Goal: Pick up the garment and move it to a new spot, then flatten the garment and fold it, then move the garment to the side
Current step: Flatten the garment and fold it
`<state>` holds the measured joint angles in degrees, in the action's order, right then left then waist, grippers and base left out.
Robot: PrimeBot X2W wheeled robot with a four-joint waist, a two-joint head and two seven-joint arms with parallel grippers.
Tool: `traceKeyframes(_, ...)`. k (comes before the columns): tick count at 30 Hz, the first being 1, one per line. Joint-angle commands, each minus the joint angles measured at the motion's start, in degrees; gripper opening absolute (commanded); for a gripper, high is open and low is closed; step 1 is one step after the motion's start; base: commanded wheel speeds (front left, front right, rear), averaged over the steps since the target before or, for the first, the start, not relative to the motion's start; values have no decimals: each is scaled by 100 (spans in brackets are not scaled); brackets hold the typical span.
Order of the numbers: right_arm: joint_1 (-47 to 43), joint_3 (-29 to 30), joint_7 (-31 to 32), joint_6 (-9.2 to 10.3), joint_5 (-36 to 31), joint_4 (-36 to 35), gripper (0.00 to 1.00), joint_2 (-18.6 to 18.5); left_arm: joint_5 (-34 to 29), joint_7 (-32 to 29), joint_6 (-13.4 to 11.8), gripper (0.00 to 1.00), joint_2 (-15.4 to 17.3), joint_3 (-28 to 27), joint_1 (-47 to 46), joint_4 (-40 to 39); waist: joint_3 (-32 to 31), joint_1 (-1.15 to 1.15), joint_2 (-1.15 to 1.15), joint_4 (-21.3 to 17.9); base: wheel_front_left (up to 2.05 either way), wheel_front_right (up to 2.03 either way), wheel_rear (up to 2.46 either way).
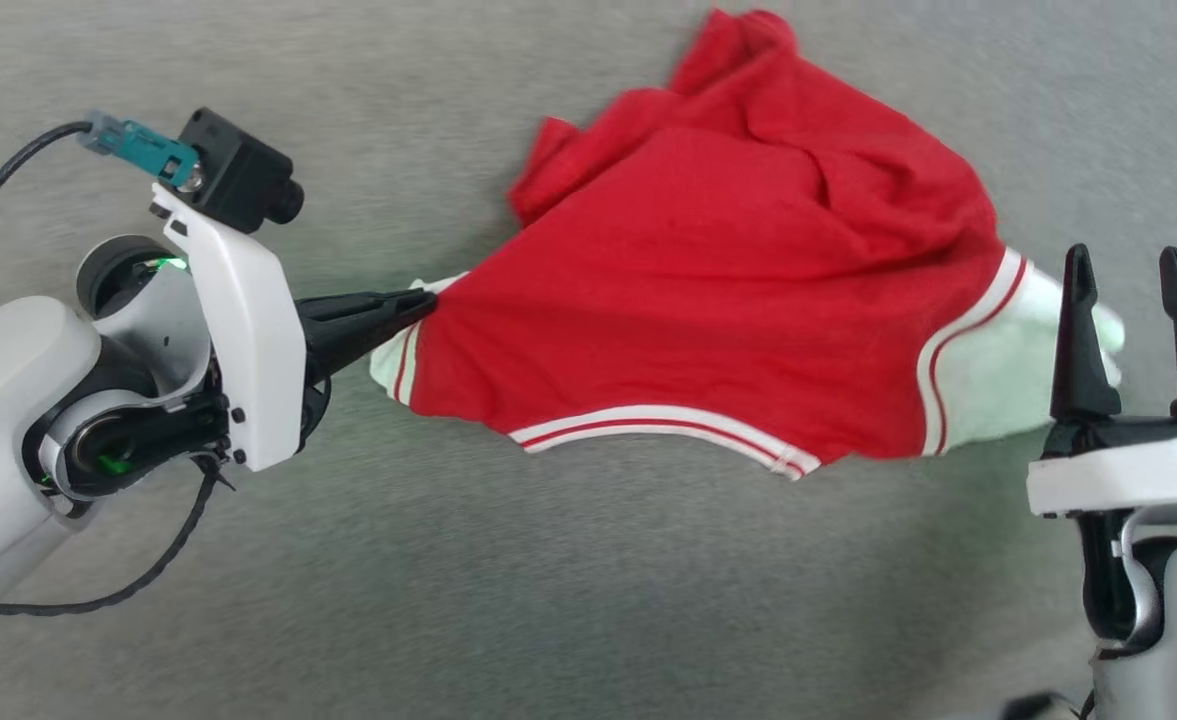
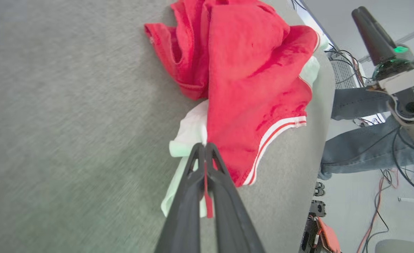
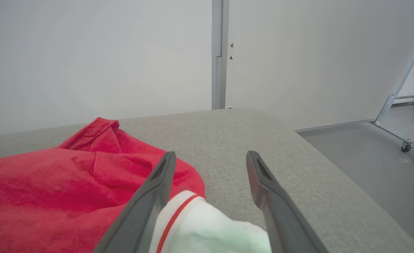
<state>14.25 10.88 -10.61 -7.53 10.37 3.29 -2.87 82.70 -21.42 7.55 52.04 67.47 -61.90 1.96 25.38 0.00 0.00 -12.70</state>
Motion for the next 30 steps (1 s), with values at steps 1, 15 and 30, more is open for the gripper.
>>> traceKeyframes(1, 90, 2, 108, 8, -92, -40, 100, -4, 11, 78, -14, 0, 22, 39, -22, 57, -336, 0, 0, 481, 0, 0, 0)
traceKeyframes(15, 231, -218, 620, 8, -352, -112, 100, -4, -737, 191, -14, 0, 287, 449, 139, 1046, -575, 0, 0, 1065, 0, 0, 0)
traceKeyframes(30, 87, -309, 501, 6, -157, -201, 100, -3, -543, 349, -13, 0, -24, 572, 441, 37, -280, 0, 0, 783, 0, 0, 0)
